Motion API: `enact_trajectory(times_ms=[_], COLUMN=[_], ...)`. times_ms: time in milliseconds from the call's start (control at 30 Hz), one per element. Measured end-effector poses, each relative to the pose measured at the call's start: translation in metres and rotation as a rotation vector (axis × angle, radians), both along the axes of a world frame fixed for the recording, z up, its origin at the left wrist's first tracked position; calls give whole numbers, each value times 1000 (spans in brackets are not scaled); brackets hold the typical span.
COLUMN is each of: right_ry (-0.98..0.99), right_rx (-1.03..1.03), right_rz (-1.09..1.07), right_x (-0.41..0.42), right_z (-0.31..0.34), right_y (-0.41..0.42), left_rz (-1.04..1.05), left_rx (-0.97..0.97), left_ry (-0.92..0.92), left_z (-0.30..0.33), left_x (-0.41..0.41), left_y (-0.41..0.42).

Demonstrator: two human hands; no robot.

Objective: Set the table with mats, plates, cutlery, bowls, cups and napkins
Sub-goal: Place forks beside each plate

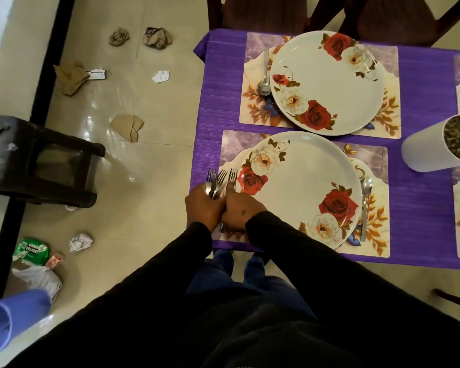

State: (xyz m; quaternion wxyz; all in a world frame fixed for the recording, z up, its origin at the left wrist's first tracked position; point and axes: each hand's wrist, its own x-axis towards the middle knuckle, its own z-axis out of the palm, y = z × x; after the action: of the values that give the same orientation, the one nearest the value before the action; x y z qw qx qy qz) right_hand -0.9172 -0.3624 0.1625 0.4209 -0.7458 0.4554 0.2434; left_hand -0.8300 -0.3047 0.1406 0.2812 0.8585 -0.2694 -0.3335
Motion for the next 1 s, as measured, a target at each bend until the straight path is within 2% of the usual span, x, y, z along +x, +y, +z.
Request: enact_trajectory(times_ms=[433, 733, 900, 1000], right_ry=[-23, -100, -106, -202], right_rx=[-12, 25, -22, -88], right_rz=[55, -21, -36, -105], right_x=[2, -7, -8, -13], right_z=[3, 10, 11, 15], right_y=[-3, -1, -1, -2], left_rz=[-21, -11, 13, 52], left_rx=[-4, -8, -21, -52], left_ry=[-17, 20, 34, 46], left_z=[1, -1, 0, 3], left_x=[3, 4, 6, 5], left_y=[-2, -3, -4, -5])
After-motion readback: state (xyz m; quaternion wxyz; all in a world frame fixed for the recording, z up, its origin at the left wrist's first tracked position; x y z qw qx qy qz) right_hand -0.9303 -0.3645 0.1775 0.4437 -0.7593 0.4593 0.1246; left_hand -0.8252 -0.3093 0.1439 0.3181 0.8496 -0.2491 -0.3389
